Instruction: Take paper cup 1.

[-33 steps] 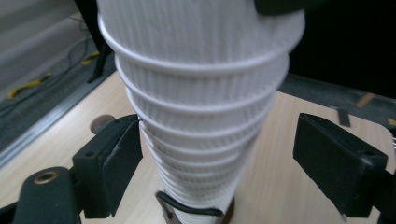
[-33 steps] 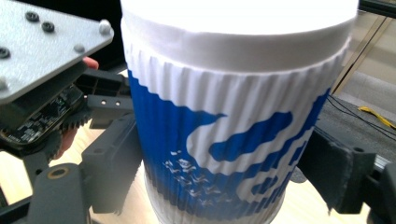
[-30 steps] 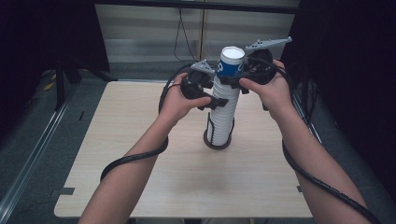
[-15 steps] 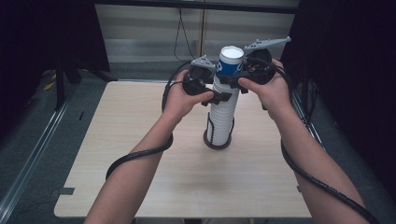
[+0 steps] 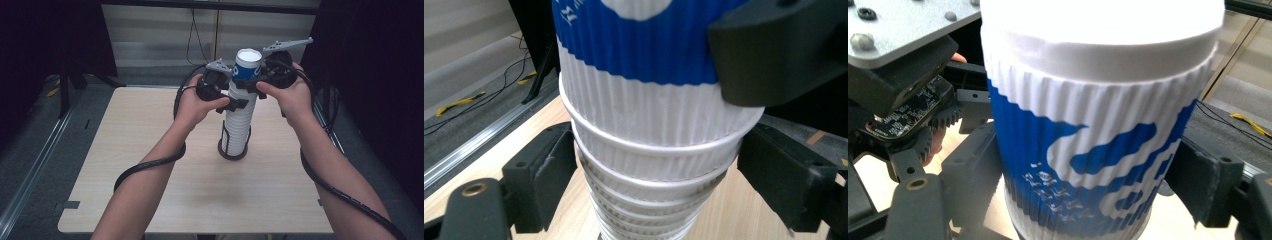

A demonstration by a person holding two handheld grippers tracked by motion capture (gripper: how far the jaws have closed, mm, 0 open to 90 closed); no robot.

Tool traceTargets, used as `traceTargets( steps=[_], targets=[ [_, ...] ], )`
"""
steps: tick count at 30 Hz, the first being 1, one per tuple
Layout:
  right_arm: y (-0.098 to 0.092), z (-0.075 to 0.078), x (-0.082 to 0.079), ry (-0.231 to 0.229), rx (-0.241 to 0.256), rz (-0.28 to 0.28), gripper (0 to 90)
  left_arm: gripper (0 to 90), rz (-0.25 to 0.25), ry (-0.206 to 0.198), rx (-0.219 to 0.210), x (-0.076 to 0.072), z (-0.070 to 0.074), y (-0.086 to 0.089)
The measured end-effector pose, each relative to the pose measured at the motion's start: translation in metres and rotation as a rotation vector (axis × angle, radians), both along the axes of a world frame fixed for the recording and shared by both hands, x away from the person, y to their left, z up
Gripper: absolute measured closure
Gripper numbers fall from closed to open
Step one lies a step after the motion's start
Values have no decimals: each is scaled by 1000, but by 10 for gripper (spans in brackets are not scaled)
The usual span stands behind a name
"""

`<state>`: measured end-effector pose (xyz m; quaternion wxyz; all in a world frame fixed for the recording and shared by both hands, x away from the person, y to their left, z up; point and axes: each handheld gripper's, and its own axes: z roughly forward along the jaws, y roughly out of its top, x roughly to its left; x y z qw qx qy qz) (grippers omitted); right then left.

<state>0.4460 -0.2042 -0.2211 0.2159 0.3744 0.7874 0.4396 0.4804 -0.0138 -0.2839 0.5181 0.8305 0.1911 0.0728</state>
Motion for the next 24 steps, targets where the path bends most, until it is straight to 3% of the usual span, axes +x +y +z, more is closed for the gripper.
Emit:
traceTargets(
  steps=[4,10,12,18,24],
  targets=[
    [0,1,0,-1,6,-1,214,159,2,1,0,1,0,0],
    [0,11,-2,-39,26,-2,235,159,4,3,-6,1,-1,1],
    [1,15,-2,-40,14,1,237,159,3,0,-9,0,-1,1],
    [-1,17,-3,-38,60,-10,238,159,12,7,-20,0,-2,4],
    [-1,22,-3,-49,61,-4,237,159,15,10,-25,0,-3,3]
  ],
)
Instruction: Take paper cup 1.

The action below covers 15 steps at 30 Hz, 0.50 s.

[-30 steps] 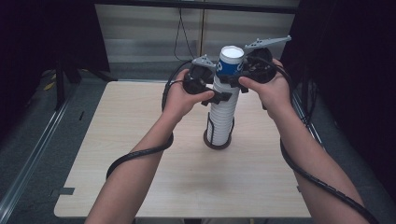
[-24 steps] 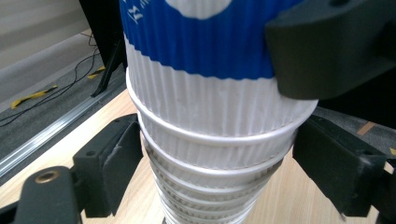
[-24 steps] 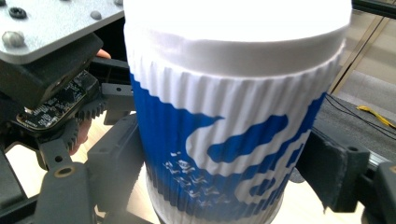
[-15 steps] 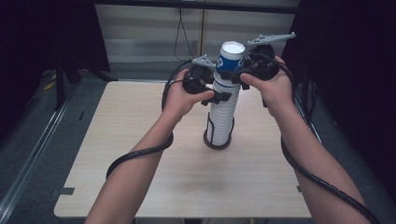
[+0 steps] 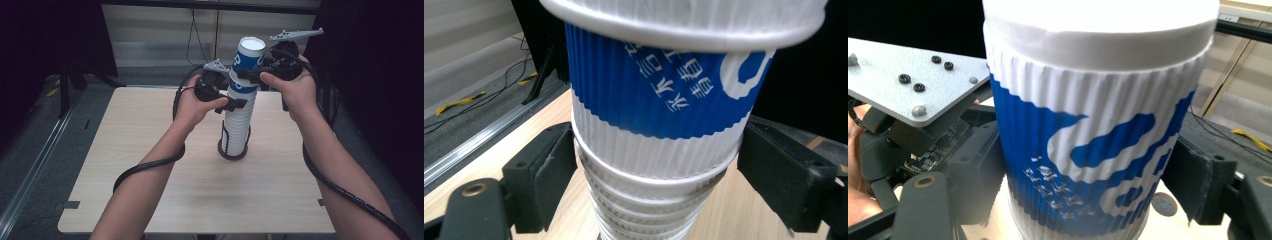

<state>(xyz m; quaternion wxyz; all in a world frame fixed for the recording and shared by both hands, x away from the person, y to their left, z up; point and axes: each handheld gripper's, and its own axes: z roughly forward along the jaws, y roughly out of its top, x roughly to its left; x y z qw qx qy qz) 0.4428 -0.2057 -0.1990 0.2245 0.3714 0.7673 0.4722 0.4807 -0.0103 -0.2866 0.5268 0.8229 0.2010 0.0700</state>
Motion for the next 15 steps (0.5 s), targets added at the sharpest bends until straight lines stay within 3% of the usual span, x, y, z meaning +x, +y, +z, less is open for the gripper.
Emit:
traceTargets(
  steps=[7,15],
  targets=[
    [1,4,0,-4,1,-1,237,159,-2,-2,5,0,0,0],
    [-1,13,-2,-26,40,-14,236,171,-3,1,12,-1,0,2]
  ],
)
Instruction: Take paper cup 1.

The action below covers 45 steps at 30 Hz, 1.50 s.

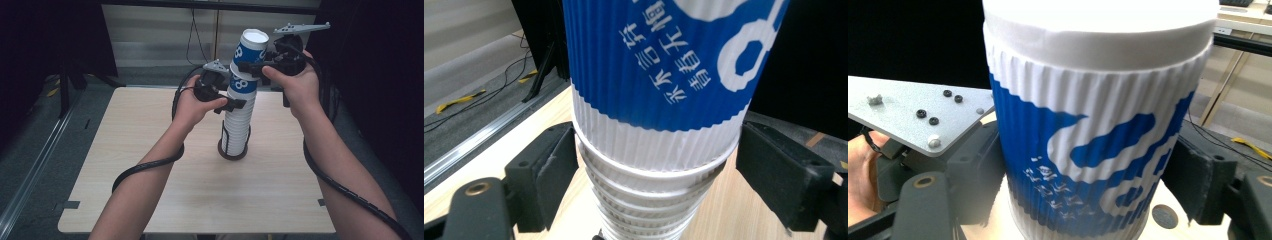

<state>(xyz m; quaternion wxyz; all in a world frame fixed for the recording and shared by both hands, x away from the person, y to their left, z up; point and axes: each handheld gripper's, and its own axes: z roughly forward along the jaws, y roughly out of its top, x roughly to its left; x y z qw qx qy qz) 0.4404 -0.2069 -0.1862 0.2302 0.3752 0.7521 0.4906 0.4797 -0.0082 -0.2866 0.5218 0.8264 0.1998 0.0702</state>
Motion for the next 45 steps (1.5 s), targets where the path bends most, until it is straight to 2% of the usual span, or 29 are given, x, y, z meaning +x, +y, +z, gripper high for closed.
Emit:
traceTargets(
  steps=[4,14,23,34,40,45],
  targets=[
    [-1,2,0,1,-14,2,234,186,-4,8,6,0,0,1],
    [-7,8,-4,-2,1,5,234,199,-15,1,15,-2,0,-1],
    [-14,16,-8,-23,22,-6,232,197,-25,-8,34,-3,2,-4],
    [-22,21,-13,-36,31,-18,231,207,-14,-14,43,-4,0,-2],
    [-32,21,-19,-40,35,-33,230,208,-7,-10,55,-4,0,-1],
    [-49,21,-25,-45,27,-51,231,207,-7,-13,58,-6,-1,0]
  ],
)
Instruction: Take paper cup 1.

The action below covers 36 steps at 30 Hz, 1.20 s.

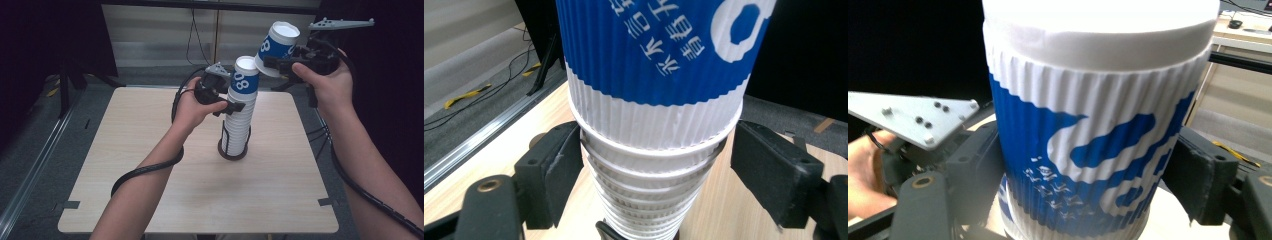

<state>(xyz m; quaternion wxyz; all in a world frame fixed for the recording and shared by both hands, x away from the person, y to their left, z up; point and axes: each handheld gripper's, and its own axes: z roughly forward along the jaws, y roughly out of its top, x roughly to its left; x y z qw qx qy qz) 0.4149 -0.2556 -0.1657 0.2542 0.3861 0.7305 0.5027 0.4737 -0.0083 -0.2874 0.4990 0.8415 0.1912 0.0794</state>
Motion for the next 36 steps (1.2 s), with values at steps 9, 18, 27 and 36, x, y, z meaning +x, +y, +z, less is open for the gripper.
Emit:
traceTargets(
  steps=[9,18,27,36],
  targets=[
    [-22,-14,-7,11,9,-20,230,161,-5,13,10,-3,-4,4],
    [-35,-31,-14,26,2,-14,230,161,-4,13,11,-8,-7,15],
    [-35,-53,-21,45,-20,26,229,160,-29,20,29,-17,-15,26],
    [-36,-82,-29,78,-47,59,229,160,-47,25,31,-25,-25,33]
  ],
)
